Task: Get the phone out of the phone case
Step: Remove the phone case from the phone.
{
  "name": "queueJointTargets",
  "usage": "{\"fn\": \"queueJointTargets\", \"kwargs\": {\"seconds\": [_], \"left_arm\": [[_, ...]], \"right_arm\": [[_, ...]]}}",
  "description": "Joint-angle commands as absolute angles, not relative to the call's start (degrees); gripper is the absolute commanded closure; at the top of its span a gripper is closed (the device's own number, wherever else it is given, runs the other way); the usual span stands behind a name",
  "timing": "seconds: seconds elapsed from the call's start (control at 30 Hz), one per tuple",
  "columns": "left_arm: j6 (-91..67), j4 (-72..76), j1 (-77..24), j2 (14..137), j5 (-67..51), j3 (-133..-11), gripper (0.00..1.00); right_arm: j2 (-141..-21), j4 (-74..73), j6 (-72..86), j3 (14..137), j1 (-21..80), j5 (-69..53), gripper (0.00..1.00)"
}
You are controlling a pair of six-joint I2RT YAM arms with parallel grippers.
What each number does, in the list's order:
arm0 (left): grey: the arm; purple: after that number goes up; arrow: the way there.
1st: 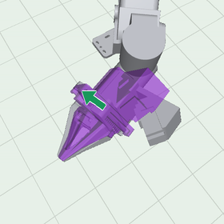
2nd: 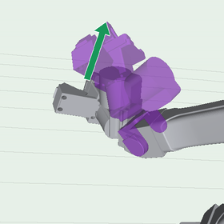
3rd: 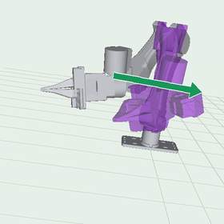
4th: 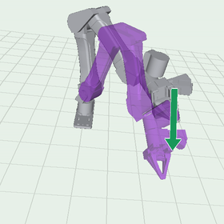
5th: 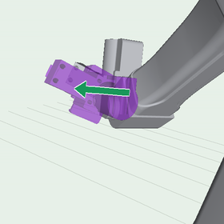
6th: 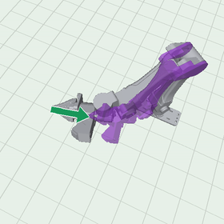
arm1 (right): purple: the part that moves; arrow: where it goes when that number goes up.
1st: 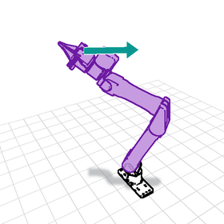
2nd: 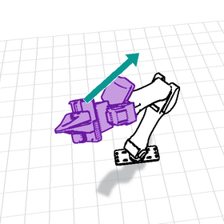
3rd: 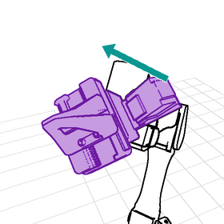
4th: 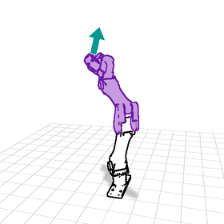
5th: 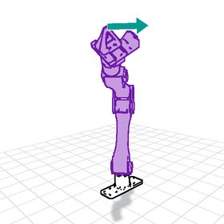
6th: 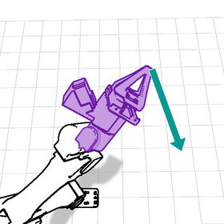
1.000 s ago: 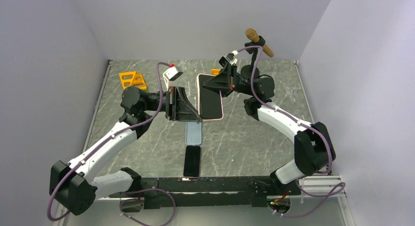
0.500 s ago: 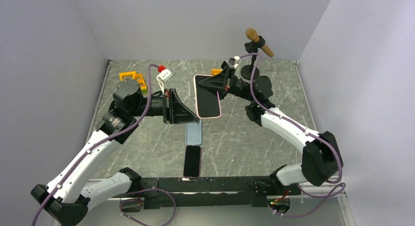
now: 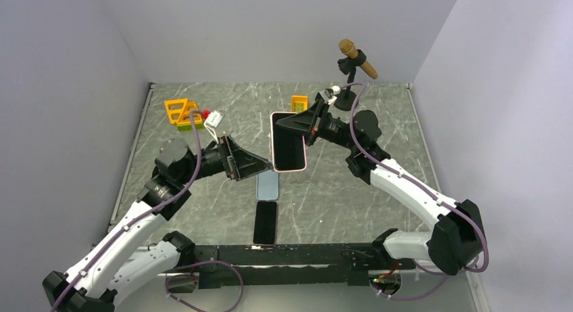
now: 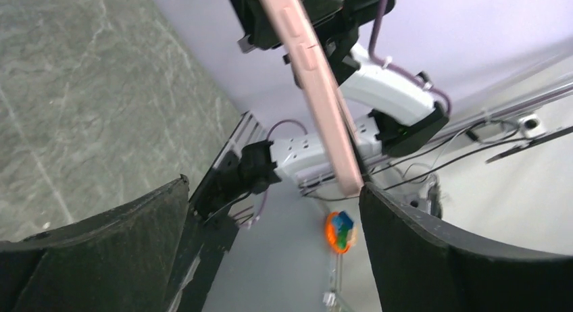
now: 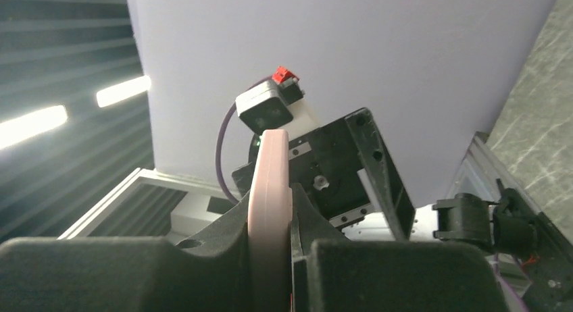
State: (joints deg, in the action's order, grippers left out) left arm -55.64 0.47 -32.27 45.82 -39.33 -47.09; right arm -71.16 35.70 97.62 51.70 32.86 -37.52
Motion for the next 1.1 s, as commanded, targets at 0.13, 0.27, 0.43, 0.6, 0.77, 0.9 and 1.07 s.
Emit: {"fn": "queueJointTargets", "kwargs": {"seconds": [0.13, 0.27, 0.43, 0.6, 0.77, 0.9, 1.07], "left_arm": [[-68.3, 14.7, -33.3, 46.7, -29.9, -47.5, 0.01], [-69.3, 17.2, -33.3, 50.4, -32.4, -48.6, 0.06], [-74.2, 26.0, -33.3, 56.1, -40.1, -47.7, 0.44], [-73.7, 28.4, -32.4, 57.9, -44.2, -48.4, 0.92], [-71.7, 27.3, -30.9, 60.3, -52.4, -51.2, 1.00], [-71.1, 27.2, -30.4, 62.5, -59.8, -53.4, 1.00], [-68.9, 23.8, -30.5, 63.4, -64.7, -55.8, 1.00]], "right_arm": [[-71.9, 20.7, 85.5, 62.4, 34.0, -33.1, 1.00], [-71.6, 18.1, 82.1, 63.8, 34.6, -32.7, 1.00], [-70.8, 11.5, 76.1, 66.7, 34.9, -32.9, 1.00], [-71.5, -3.0, 64.1, 72.6, 33.4, -41.7, 0.98], [-73.9, -21.4, 48.3, 79.5, 28.7, -56.0, 0.67], [-77.5, -33.8, 36.2, 84.5, 27.1, -65.2, 0.57], [-81.7, -45.0, 26.4, 91.4, 27.2, -68.3, 0.55]]}}
